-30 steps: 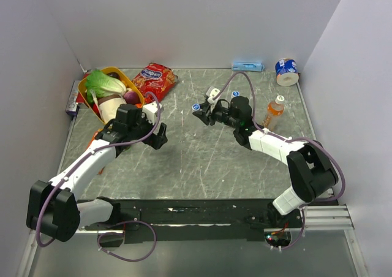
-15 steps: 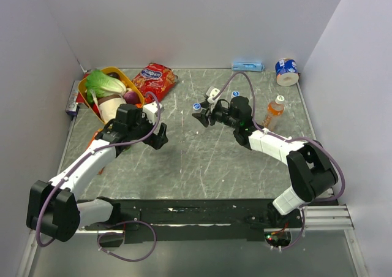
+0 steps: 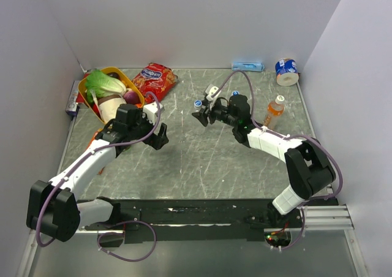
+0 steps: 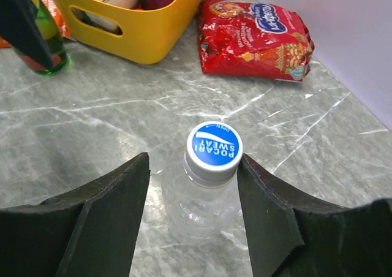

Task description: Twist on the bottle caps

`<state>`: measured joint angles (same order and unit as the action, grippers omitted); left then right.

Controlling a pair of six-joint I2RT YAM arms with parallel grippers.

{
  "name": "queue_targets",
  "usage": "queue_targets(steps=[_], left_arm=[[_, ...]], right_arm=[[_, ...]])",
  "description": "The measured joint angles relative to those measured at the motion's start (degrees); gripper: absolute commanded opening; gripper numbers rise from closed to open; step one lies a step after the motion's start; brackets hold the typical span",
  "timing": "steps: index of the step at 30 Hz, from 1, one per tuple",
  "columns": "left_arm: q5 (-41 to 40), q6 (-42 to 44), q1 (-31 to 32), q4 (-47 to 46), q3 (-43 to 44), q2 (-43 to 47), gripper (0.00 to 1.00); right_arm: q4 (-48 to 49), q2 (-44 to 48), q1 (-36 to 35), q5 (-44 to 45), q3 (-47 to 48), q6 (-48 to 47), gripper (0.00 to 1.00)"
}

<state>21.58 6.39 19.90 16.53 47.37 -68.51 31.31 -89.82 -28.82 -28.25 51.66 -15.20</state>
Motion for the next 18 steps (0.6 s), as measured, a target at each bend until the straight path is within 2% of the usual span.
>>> queue_targets(steps=[6,18], left_arm=[[0.24,0.0,-0.02,-0.79,0.0,-0.61,0.96],[1.07,-0.02,-0.07,-2.64,0.0,-0.74,0.96]], right_arm=[[-1.42,-0.98,0.48,0.42,1.46,-0.15,0.72],[-6.19,-1.86,0.55,0.83,3.87,-0.55,0.9]])
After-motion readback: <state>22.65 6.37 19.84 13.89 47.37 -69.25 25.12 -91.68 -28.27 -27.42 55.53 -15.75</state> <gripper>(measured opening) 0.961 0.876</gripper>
